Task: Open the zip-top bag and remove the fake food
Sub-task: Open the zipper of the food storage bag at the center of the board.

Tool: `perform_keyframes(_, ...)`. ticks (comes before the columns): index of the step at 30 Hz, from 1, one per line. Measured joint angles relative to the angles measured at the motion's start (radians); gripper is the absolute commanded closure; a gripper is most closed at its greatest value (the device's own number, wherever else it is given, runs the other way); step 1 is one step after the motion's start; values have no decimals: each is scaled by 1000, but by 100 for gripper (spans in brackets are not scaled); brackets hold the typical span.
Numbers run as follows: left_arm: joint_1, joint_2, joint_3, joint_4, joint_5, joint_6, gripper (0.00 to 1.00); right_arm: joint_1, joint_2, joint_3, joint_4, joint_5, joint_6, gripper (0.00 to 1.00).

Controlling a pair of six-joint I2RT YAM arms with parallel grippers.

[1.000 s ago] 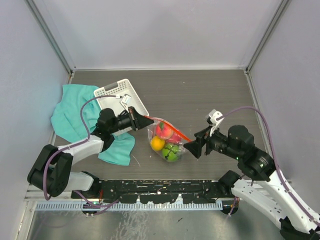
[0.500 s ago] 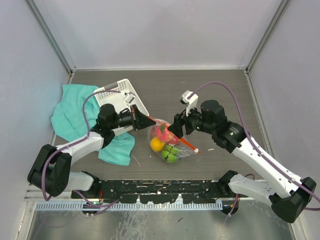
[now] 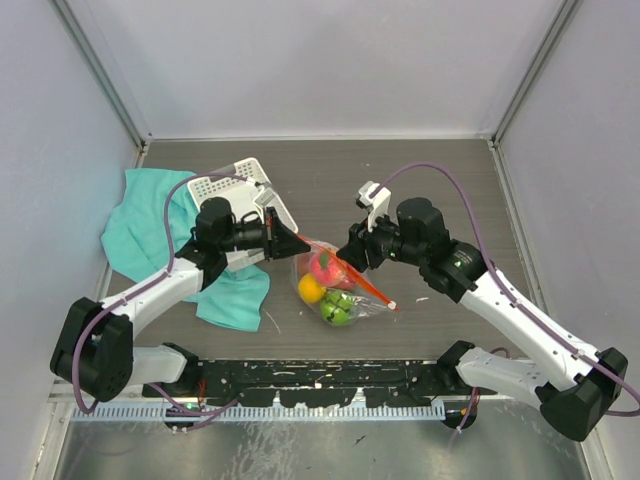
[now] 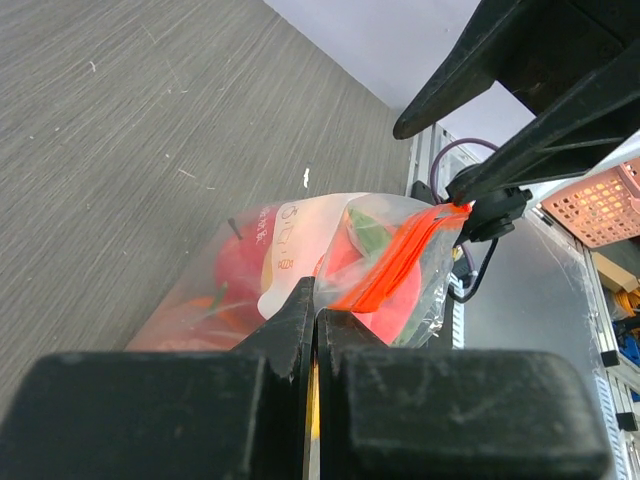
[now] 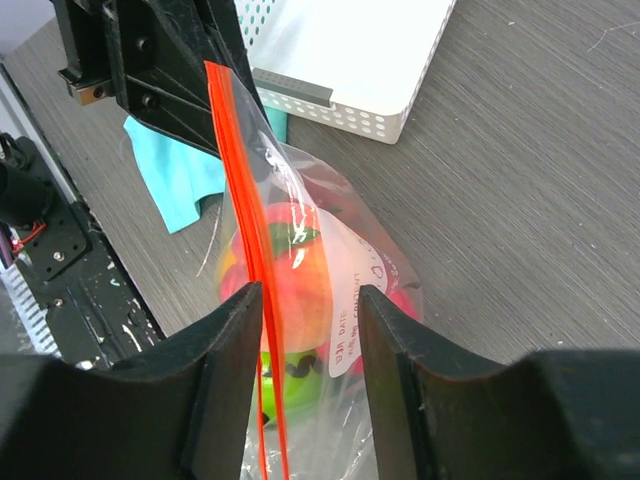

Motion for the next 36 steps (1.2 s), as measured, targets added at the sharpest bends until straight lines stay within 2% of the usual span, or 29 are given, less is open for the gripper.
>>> perform_keyframes(7, 0, -1, 0, -15, 11, 2, 100, 0, 15, 0, -1, 16, -5, 58)
perform_keyframes(13, 0, -1, 0, -18, 14, 1, 100, 0, 10, 0, 2, -29, -11, 50)
perform_keyframes(18, 0, -1, 0, -19, 15, 1, 100, 0, -4, 0, 17, -72, -26, 50)
perform_keyframes(28, 0, -1, 0, -22, 18, 1, 100, 0, 27, 0, 14, -70, -38, 60)
perform_keyframes(36, 0, -1, 0, -23, 18, 0, 100, 0, 43, 0, 11, -55, -42, 62)
